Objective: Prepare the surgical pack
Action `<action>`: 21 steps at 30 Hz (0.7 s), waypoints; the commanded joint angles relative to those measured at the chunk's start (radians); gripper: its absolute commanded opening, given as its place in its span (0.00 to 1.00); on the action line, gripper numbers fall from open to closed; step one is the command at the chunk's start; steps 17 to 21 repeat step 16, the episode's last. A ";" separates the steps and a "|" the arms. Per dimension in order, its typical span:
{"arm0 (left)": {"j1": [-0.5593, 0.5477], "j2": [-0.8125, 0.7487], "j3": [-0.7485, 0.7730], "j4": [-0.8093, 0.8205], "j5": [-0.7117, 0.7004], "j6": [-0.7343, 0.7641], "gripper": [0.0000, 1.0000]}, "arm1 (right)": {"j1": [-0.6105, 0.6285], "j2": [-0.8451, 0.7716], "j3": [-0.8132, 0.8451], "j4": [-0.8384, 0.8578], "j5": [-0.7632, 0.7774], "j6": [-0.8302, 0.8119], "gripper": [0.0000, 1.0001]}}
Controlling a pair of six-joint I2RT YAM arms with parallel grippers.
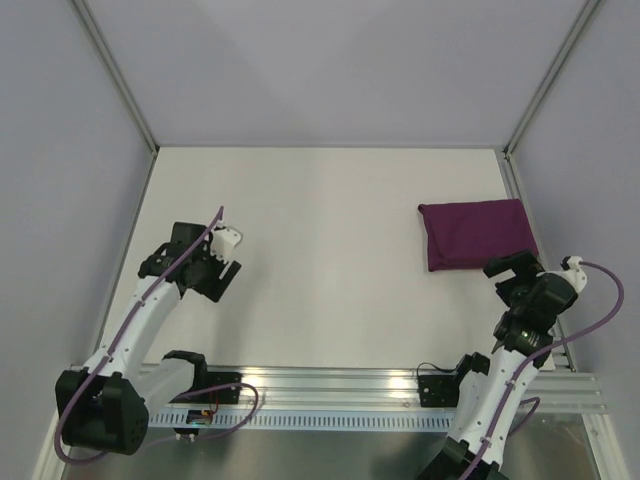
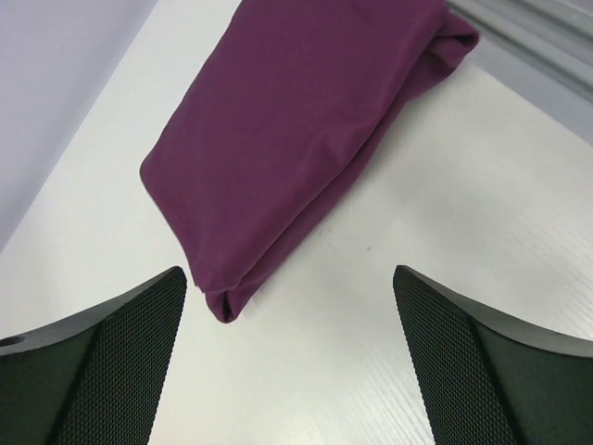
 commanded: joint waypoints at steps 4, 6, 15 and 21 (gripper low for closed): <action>0.006 -0.120 -0.058 -0.010 -0.027 0.004 0.84 | 0.025 -0.022 -0.028 0.017 -0.137 -0.062 0.95; 0.006 -0.160 -0.080 -0.004 -0.034 0.009 0.85 | 0.026 -0.026 -0.036 0.019 -0.149 -0.058 0.95; 0.006 -0.246 -0.129 0.041 -0.104 -0.006 0.86 | 0.026 -0.029 -0.044 0.027 -0.158 -0.055 0.95; 0.006 -0.245 -0.127 0.045 -0.108 -0.012 0.86 | 0.026 -0.029 -0.042 0.028 -0.160 -0.055 0.95</action>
